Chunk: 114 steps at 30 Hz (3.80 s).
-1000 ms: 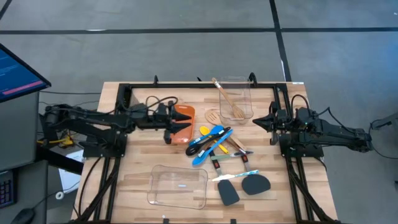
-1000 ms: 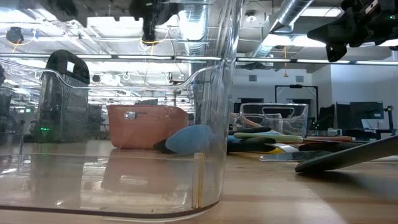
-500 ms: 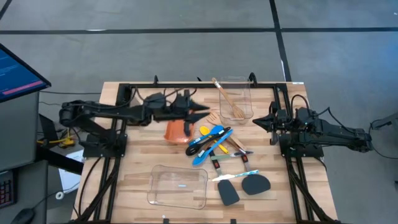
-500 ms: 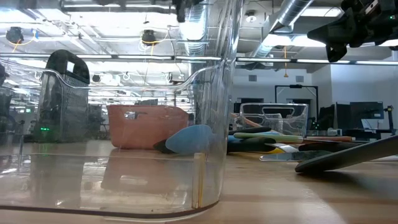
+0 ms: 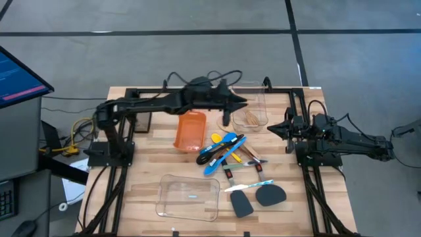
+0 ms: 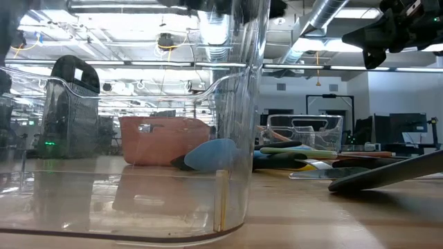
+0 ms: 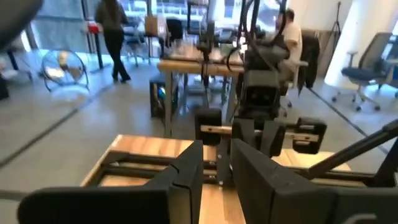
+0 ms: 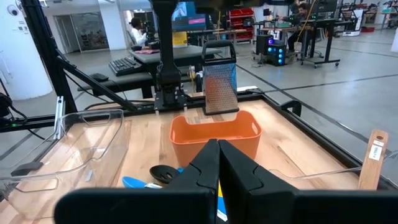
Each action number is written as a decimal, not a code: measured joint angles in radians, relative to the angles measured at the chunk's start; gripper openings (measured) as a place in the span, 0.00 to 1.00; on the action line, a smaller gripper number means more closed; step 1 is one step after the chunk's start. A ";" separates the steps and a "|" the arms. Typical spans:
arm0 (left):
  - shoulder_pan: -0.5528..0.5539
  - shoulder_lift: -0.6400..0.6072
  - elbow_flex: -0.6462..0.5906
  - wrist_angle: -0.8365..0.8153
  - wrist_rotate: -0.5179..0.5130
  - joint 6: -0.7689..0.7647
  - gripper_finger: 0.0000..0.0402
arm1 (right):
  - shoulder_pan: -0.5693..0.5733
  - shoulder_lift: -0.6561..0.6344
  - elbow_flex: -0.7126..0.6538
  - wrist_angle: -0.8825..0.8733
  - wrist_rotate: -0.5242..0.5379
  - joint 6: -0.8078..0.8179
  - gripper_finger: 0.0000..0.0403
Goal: Pick & Place Kitchen Items
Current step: Put the black spatula into the top transparent bin
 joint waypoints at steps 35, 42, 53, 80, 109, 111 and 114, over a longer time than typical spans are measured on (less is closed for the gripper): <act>-0.104 0.090 -0.191 -0.437 -0.028 -0.076 0.19 | 0.000 0.000 0.000 -0.027 0.000 0.000 0.00; -0.124 0.090 -0.200 -0.419 -0.050 -0.085 0.27 | 0.000 0.000 0.000 -0.027 0.000 -0.001 0.00; -0.115 0.016 -0.198 -0.059 -0.036 -0.062 0.18 | 0.000 0.000 0.000 -0.027 0.000 -0.001 0.00; -0.137 0.213 0.096 -0.657 -0.070 -0.087 0.10 | 0.000 0.000 0.000 -0.063 0.000 -0.044 0.00; -0.218 0.197 -0.026 -0.793 -0.323 -0.086 0.34 | 0.000 0.000 0.000 -0.064 0.000 -0.044 0.00; -0.218 0.197 -0.043 -0.791 -0.323 -0.087 0.35 | 0.000 0.000 0.000 -0.064 0.000 -0.044 0.00; -0.218 0.197 -0.058 -0.777 -0.323 -0.087 0.35 | 0.000 0.000 0.000 -0.064 0.000 -0.044 0.00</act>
